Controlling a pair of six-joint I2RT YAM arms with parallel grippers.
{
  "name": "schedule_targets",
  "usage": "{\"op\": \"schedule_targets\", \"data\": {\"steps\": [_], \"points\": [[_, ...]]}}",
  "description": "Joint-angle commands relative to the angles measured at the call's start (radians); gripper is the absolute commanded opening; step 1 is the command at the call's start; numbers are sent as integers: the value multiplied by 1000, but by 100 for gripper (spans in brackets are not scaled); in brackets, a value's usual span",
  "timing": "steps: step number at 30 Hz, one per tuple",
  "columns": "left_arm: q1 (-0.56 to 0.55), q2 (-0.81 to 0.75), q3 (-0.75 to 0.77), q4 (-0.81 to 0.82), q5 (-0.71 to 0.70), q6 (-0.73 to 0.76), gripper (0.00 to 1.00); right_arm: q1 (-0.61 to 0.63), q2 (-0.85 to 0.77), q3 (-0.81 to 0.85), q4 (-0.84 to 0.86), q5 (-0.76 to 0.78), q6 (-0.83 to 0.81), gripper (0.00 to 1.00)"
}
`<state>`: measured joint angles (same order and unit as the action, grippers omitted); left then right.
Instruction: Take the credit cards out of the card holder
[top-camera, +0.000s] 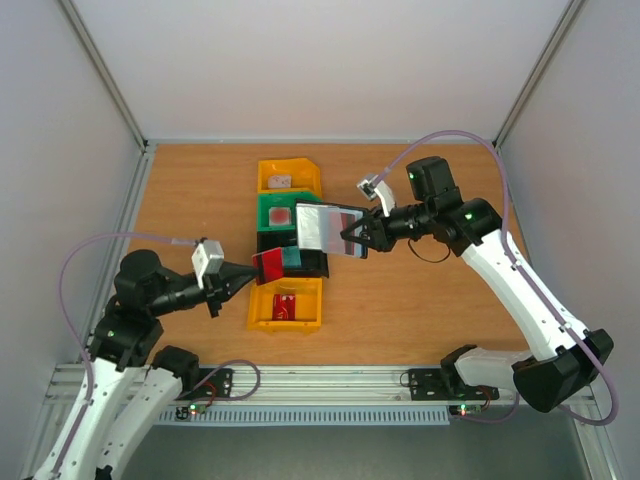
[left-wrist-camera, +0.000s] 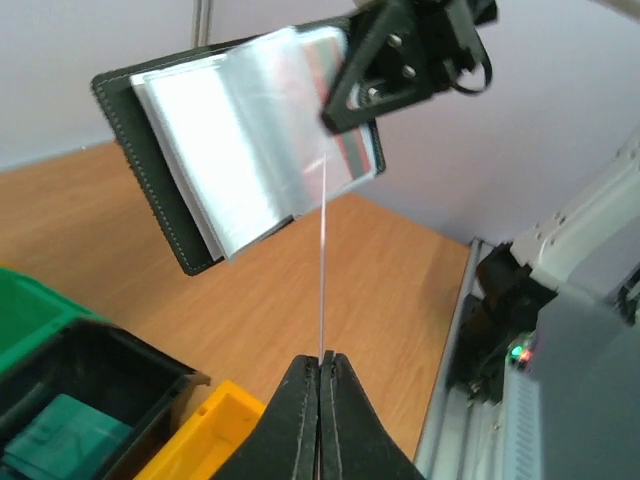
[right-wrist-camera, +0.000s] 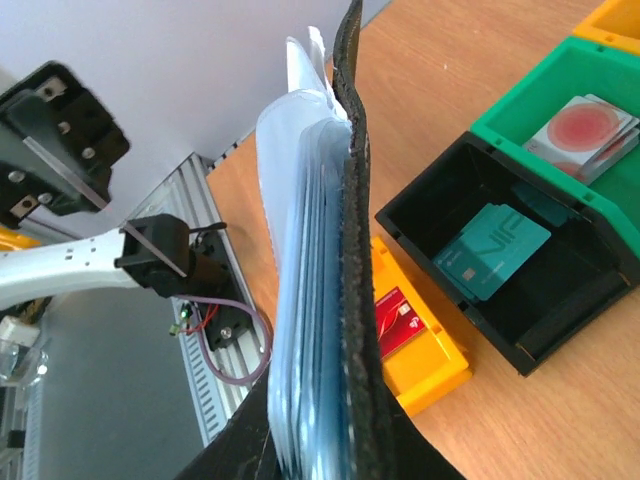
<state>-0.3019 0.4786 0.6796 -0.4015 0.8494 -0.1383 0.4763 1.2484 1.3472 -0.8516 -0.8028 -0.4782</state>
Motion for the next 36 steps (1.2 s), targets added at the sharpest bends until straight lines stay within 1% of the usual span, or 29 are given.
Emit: {"op": "schedule_targets", "data": {"steps": [1, 2, 3, 5, 6, 7, 11, 13, 17, 19, 23, 25, 29, 31, 33, 34, 36], "points": [[6, -58, 92, -271, 21, 557, 0, -7, -8, 6, 55, 15, 61, 1], [5, -59, 114, -336, 29, 662, 0, -7, -6, 6, 55, 17, 60, 1], [4, -54, 140, -402, 35, 822, 0, -7, -3, 6, 55, 17, 60, 1], [6, -49, 172, -537, 49, 1042, 0, -8, 3, 6, 50, 19, 54, 1], [6, -58, 176, -587, 46, 1227, 0, -7, 5, 6, 47, 18, 52, 1], [5, -81, 170, -603, 31, 1324, 0, -7, 4, 7, 44, 15, 50, 1], [5, -188, 97, -534, -49, 1693, 0, -7, 4, 18, 27, 17, 46, 1], [5, -240, 57, -500, -55, 1924, 0, -7, 4, 18, 26, 16, 45, 1], [6, -333, -18, -430, -38, 2166, 0, -7, 6, 30, 20, 20, 62, 1], [5, -376, -41, -407, -38, 2221, 0, -7, 4, 38, 12, 29, 77, 1], [5, -442, -70, -384, -58, 2296, 0, -7, 18, 79, -44, 155, 111, 1], [5, -446, -74, -365, -85, 2304, 0, -10, 38, 109, -68, 196, 141, 1], [4, -407, -67, -321, -121, 2300, 0, -27, 79, 163, -85, 204, 171, 1], [5, -365, -37, -325, -136, 2269, 0, -47, 93, 192, -99, 223, 160, 1], [6, -299, -16, -281, -160, 2211, 0, -92, 99, 195, -77, 205, 169, 1], [5, -262, -9, -241, -172, 2119, 0, -125, 105, 191, -56, 173, 186, 1], [5, -188, 5, -190, -190, 1990, 0, -190, 125, 187, -11, 92, 230, 1]]}}
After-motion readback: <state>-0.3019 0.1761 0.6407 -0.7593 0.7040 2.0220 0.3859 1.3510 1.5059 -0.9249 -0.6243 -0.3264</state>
